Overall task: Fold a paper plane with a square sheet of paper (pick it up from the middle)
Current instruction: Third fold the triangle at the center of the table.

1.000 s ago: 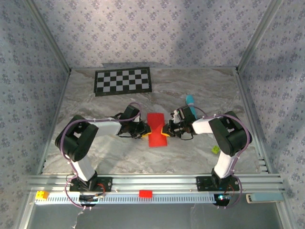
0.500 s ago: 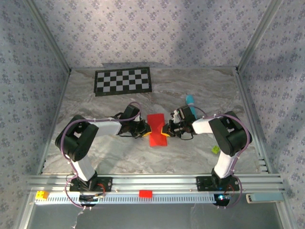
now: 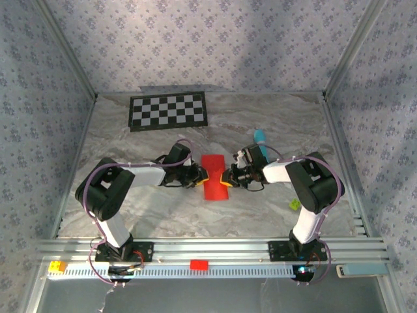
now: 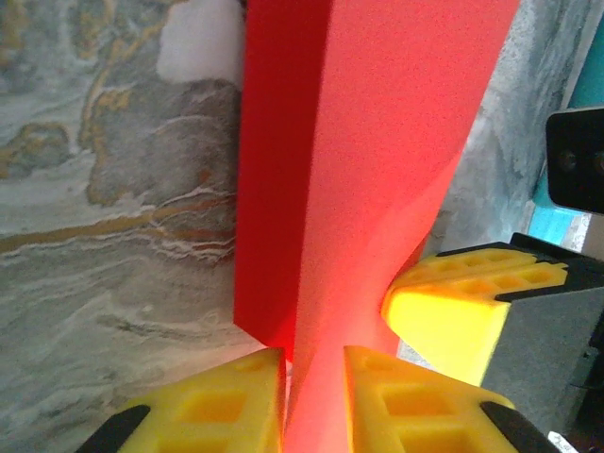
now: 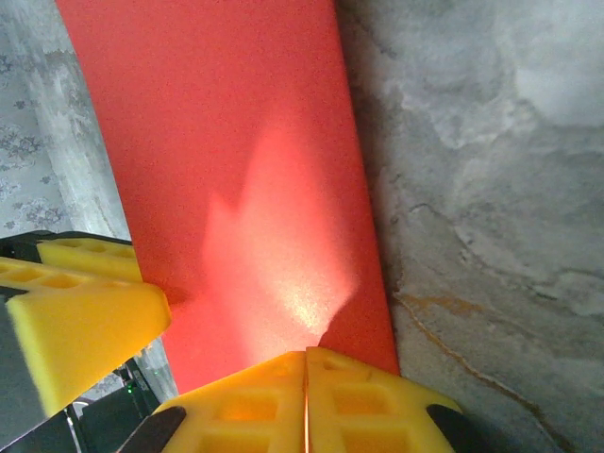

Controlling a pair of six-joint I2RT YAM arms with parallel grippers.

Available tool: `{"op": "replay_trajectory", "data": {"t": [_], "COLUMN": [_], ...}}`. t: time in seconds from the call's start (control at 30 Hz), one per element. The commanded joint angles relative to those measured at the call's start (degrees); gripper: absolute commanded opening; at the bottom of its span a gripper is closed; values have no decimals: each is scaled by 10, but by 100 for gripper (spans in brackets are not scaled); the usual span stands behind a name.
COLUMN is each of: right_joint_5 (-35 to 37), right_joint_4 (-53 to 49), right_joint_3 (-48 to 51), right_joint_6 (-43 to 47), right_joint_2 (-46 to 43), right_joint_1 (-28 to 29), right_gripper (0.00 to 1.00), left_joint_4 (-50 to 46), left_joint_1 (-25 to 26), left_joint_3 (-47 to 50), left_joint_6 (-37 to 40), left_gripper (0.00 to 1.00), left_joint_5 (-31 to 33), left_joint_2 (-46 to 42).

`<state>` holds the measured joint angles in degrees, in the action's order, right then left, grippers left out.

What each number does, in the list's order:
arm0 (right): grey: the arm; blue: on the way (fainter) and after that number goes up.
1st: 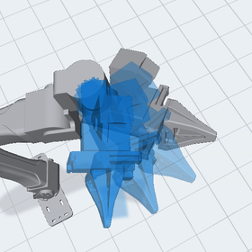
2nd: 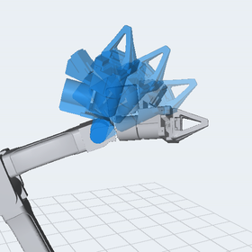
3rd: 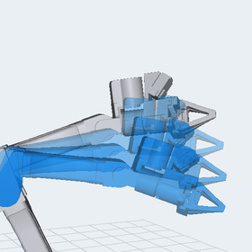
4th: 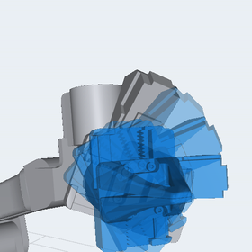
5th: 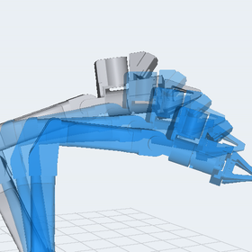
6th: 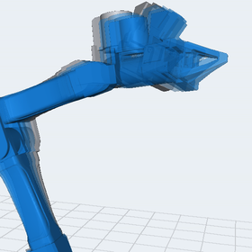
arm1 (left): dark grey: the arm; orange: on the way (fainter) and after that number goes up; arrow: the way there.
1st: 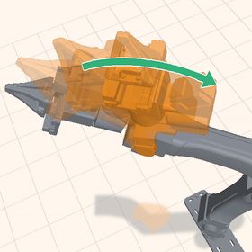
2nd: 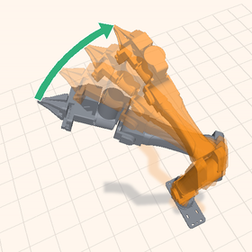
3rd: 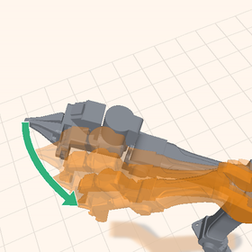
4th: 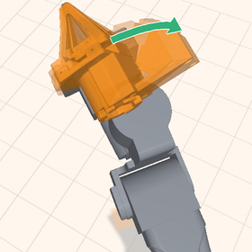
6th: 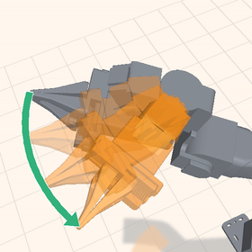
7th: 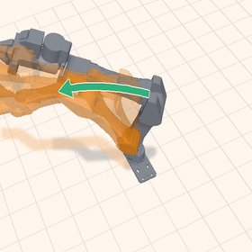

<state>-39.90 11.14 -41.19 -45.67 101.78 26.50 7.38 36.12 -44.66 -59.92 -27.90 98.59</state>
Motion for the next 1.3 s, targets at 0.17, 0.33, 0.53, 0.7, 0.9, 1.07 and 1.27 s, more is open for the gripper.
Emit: {"op": "replay_trajectory", "data": {"t": [0.17,0.33,0.53,0.7,0.9,1.07,1.27], "right_joint_5": [34,71,189,352,506,569,665], "right_joint_4": [-27,-55,-151,-153,-12,27,41], "right_joint_3": [-3,-15,-27,-21,41,45,49], "right_joint_6": [7,56,152,275,442,488,494], "right_joint_2": [-2,-74,-188,-248,-246,-207,-169], "right_joint_1": [-1,16,51,161,317,383,421], "right_gripper": [12,24,48,51,53,54,54], "left_joint_4": [-5,-9,-33,-55,-56,-58,-59], "left_joint_1": [1,1,1,0,1,1,1], "left_joint_3": [7,8,2,-8,-11,-8,-8], "left_joint_6": [-13,-24,-48,-51,-55,-55,-54], "left_gripper": [8,1,1,0,0,0,0], "left_joint_5": [1,7,9,13,12,14,14], "left_joint_2": [-24,-41,-70,-76,-71,-73,-75]}}
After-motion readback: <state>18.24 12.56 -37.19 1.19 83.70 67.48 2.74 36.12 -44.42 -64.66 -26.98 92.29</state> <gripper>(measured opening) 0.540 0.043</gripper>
